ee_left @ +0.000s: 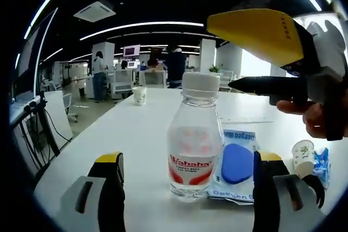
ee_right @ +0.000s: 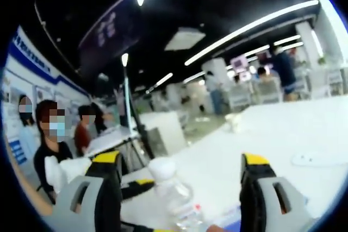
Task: Arrange the tabletop items into an orderly group along one side of the table until the central work area is clear of visible clutter.
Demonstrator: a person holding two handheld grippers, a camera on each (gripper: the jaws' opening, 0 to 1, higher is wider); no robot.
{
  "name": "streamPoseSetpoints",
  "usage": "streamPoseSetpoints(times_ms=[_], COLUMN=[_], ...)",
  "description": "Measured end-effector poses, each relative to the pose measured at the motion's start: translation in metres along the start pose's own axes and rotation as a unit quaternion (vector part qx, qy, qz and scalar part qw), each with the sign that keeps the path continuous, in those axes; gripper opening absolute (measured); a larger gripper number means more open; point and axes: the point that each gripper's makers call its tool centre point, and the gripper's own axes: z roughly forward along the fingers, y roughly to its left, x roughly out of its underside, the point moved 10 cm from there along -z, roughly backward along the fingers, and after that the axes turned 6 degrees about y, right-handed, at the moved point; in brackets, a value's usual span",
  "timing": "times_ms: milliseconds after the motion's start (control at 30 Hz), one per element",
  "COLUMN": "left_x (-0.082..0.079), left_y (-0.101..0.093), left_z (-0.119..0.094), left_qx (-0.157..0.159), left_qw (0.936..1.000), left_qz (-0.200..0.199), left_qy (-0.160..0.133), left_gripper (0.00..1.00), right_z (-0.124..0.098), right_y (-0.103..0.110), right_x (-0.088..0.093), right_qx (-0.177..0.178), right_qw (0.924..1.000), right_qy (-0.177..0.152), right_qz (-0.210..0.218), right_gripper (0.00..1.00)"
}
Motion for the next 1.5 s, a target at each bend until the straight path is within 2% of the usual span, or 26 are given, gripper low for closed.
streamPoseSetpoints(times_ms=[100,267,433,700,900,1200,1500], left_x=[0.003,0.008,0.013,0.020,0.027,0.039,0.046], left_y=[-0.002,-0.006,-0.010,-0.023,-0.035,-0.052,-0.061], left_z=[-0.004,-0.010,-0.014,-0.019,-0.019,-0.016,-0.010], left_qx=[-0.002,-0.012,-0.017,-0.009,0.000,0.015,0.027], left_qw=[0.9999,0.9998,0.9991,0.9985,0.9966,0.9935,0.9848], left_qz=[-0.011,-0.012,-0.034,-0.044,-0.071,-0.089,-0.144], left_qy=[0.003,0.012,0.020,0.032,0.042,0.070,0.093], left_gripper=[1.00,0.96,0.94,0.92,0.92,0.90,0.82], right_z=[-0.003,-0.009,-0.014,-0.026,-0.033,-0.046,-0.053], right_y=[0.001,-0.004,-0.008,-0.017,-0.029,-0.045,-0.062], right_x=[0.002,0.003,0.002,0.007,0.008,0.008,0.013], right_qx=[-0.007,-0.002,-0.004,-0.002,0.008,0.032,0.052], right_qw=[0.9998,0.9997,0.9990,0.9957,0.9955,0.9950,0.9935], right_qy=[0.013,0.018,0.026,0.058,0.064,0.069,0.080], right_qz=[-0.015,-0.017,-0.036,-0.071,-0.070,-0.064,-0.062], right_gripper=[0.88,0.87,0.87,0.87,0.86,0.84,0.81])
